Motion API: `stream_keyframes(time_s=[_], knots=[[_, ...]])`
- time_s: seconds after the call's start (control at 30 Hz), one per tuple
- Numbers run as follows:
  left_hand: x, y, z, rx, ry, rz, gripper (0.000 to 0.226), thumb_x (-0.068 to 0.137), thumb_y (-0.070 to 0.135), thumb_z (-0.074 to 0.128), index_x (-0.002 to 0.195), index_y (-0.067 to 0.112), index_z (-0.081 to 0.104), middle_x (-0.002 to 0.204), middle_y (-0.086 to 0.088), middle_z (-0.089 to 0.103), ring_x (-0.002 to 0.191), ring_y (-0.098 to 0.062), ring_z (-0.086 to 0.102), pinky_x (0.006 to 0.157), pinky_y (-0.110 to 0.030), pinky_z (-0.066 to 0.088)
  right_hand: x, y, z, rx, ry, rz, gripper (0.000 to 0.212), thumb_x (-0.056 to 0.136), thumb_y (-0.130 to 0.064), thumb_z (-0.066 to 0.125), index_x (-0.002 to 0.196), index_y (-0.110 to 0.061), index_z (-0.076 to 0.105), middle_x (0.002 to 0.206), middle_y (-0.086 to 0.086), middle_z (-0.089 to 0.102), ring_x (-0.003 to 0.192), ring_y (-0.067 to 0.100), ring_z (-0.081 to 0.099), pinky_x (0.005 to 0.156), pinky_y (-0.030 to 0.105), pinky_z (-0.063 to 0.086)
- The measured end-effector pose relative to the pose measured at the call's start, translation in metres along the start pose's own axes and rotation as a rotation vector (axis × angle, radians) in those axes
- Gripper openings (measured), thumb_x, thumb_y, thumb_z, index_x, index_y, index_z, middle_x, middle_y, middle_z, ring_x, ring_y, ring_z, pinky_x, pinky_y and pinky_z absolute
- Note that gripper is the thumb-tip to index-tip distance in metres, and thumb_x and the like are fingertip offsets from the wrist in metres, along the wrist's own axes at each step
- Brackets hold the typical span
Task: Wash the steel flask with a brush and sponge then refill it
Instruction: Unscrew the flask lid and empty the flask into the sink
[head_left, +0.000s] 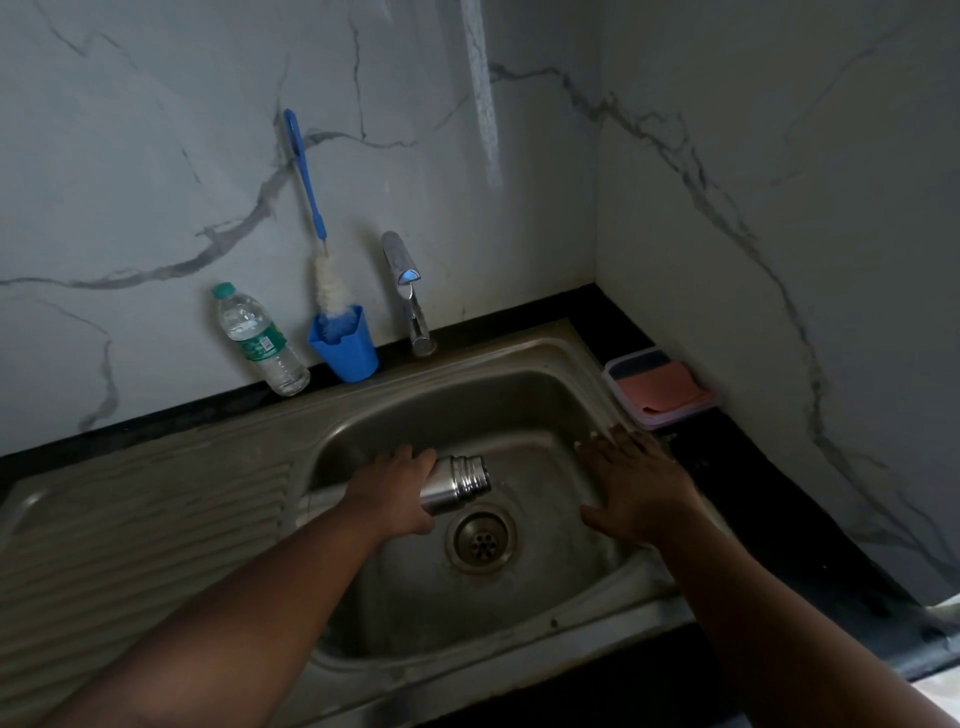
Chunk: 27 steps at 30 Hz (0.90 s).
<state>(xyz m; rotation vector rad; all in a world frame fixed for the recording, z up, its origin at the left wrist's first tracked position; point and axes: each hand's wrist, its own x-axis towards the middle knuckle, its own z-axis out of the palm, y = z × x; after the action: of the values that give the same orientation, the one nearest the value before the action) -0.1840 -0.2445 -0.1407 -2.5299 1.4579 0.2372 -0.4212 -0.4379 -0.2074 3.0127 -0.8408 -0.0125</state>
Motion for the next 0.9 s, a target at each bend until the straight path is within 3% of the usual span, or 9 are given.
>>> stream_keyframes(time_s=[0.13, 0.3, 0.47, 0.67, 0.9], knots=[[0.0006, 0.0015, -0.0002, 0.022, -0.002, 0.000, 0.093, 0.068, 0.045, 0.076, 0.145, 0.028, 0.028, 0.135, -0.004, 0.042, 0.119, -0.026, 0.049, 0.090, -0.037, 0.044, 0.0011, -0.0006, 0.0022, -0.010, -0.005, 0.012, 0.093, 0.068, -0.070, 0.032, 0.149, -0.024, 0.029, 0.153, 0.003, 0.035, 0.144, 0.025, 0.025, 0.116, 0.039, 0.012], [0.0007, 0.0010, 0.0021, 0.011, 0.002, 0.016, 0.091, 0.067, 0.045, 0.077, 0.143, 0.029, 0.031, 0.132, -0.003, 0.044, 0.115, -0.024, 0.049, 0.089, -0.036, 0.045, 0.0004, -0.0013, 0.0038, -0.018, -0.005, 0.041, 0.088, 0.064, -0.070, 0.042, 0.137, -0.021, 0.052, 0.135, 0.005, 0.058, 0.129, 0.028, 0.050, 0.108, 0.041, 0.033], [0.0019, 0.0020, 0.0043, 0.006, -0.001, 0.018, 0.091, 0.066, 0.046, 0.077, 0.143, 0.029, 0.031, 0.133, -0.003, 0.043, 0.116, -0.024, 0.049, 0.089, -0.037, 0.046, -0.0005, 0.0001, 0.0051, -0.018, 0.014, 0.010, 0.091, 0.070, -0.070, 0.036, 0.149, -0.025, 0.029, 0.153, 0.002, 0.035, 0.144, 0.025, 0.026, 0.116, 0.038, 0.011], [0.0020, 0.0030, 0.0057, 0.021, 0.001, 0.018, 0.091, 0.067, 0.045, 0.076, 0.144, 0.029, 0.030, 0.133, -0.004, 0.043, 0.117, -0.025, 0.049, 0.092, -0.037, 0.047, 0.0009, 0.0011, 0.0037, -0.011, 0.019, -0.007, 0.097, 0.067, -0.071, 0.022, 0.152, -0.025, 0.018, 0.158, 0.002, 0.024, 0.147, 0.024, 0.016, 0.117, 0.040, 0.009], [0.0014, 0.0031, 0.0053, 0.064, -0.005, 0.032, 0.088, 0.068, 0.044, 0.076, 0.143, 0.029, 0.032, 0.131, -0.003, 0.043, 0.115, -0.024, 0.049, 0.089, -0.037, 0.047, 0.0009, 0.0013, 0.0051, -0.010, 0.018, -0.005, 0.095, 0.068, -0.072, 0.022, 0.152, -0.026, 0.017, 0.159, 0.001, 0.021, 0.147, 0.023, 0.013, 0.117, 0.038, 0.005]])
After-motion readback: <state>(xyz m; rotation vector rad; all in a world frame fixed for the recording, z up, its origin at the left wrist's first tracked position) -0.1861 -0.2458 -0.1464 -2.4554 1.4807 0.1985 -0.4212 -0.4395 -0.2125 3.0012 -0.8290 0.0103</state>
